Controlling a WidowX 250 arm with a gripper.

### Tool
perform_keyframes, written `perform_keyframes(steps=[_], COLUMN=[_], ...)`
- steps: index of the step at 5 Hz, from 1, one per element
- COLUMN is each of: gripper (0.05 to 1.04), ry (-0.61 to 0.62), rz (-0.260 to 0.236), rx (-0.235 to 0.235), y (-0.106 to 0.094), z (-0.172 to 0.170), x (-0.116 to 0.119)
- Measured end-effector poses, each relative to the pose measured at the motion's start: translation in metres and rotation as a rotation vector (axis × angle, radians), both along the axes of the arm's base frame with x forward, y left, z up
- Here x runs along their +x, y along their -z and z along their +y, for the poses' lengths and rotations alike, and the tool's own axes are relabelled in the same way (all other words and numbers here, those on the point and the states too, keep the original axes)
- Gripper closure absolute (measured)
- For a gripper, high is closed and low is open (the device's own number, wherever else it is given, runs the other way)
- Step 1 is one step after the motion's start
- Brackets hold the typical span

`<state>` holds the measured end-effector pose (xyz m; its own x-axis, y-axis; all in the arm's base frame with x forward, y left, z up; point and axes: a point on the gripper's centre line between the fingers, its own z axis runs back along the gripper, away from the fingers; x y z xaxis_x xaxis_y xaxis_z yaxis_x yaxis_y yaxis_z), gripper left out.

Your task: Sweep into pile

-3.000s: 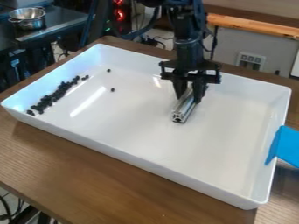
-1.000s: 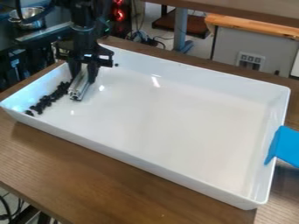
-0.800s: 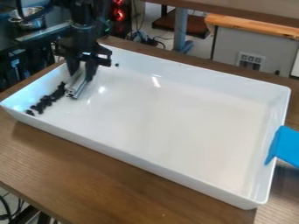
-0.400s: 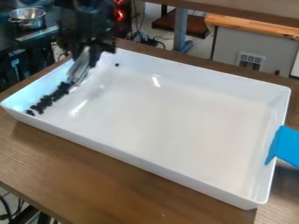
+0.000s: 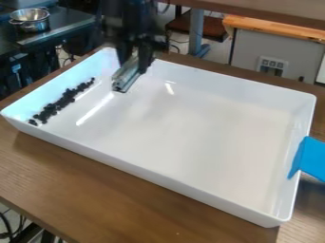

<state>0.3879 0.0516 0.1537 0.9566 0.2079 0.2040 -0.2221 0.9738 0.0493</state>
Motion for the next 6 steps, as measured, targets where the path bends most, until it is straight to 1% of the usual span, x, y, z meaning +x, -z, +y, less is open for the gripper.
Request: perform_keyframes(steps=[1, 2, 3, 4, 5, 6], gripper=[0.713, 0.714, 0.713, 0.714, 0.713, 0.713], ry=[-0.004, 0.034, 0.089, 0.110, 0.130, 0.144], rz=[-0.033, -0.009, -0.010, 0.001, -0.001, 0.000], rx=[-0.043, -0.056, -0.024, -0.010, 0.005, 0.015], y=[-0.025, -0.026, -0.016, 0.002, 0.019, 0.035], z=[-0.045, -0.092, -0.122, -0.136, -0.146, -0.148], x=[0.009, 0.013, 0.015, 0.015, 0.011, 0.012])
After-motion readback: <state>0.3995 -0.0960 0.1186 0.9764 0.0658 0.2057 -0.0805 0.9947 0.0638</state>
